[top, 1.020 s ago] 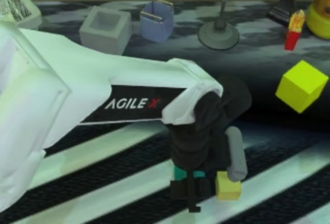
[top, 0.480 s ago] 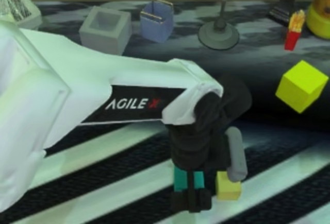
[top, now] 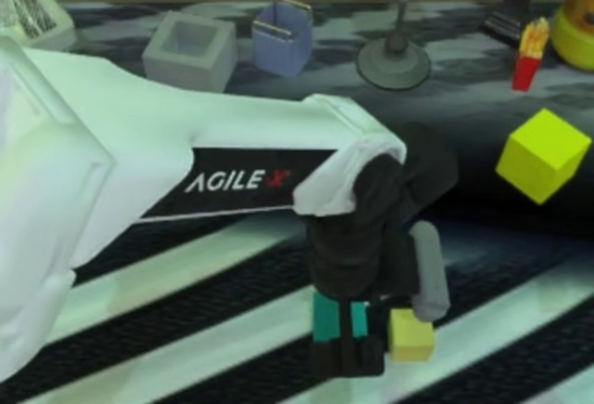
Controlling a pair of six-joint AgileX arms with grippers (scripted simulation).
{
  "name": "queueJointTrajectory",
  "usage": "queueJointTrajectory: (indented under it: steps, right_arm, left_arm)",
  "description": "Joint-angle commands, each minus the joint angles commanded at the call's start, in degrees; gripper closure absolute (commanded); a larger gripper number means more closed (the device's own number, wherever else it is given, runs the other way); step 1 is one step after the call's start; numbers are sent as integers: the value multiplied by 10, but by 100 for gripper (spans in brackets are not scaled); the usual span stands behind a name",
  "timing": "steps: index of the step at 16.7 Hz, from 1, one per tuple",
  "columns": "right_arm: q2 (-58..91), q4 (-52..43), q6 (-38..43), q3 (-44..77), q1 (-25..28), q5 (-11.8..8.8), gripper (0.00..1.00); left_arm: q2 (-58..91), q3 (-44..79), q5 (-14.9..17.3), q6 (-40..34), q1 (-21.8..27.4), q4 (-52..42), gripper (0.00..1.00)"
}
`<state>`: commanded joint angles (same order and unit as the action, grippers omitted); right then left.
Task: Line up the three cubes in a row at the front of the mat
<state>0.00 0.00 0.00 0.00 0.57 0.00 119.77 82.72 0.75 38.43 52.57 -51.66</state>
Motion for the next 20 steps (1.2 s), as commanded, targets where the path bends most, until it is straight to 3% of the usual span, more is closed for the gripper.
queueJointTrajectory:
  steps: [5, 13, 20]
  right_arm:
    - [0, 0, 0, 0, 0, 0, 0]
    - [17, -12, -6, 17, 2, -1, 0]
    - [267, -166, -77, 258, 17, -3, 0]
  left_arm:
    - [-38, 61, 0, -3, -11, -107, 0]
    - [-58, 53, -1, -8, -18, -105, 0]
    - [-277, -129, -9, -79, -131, 16, 0]
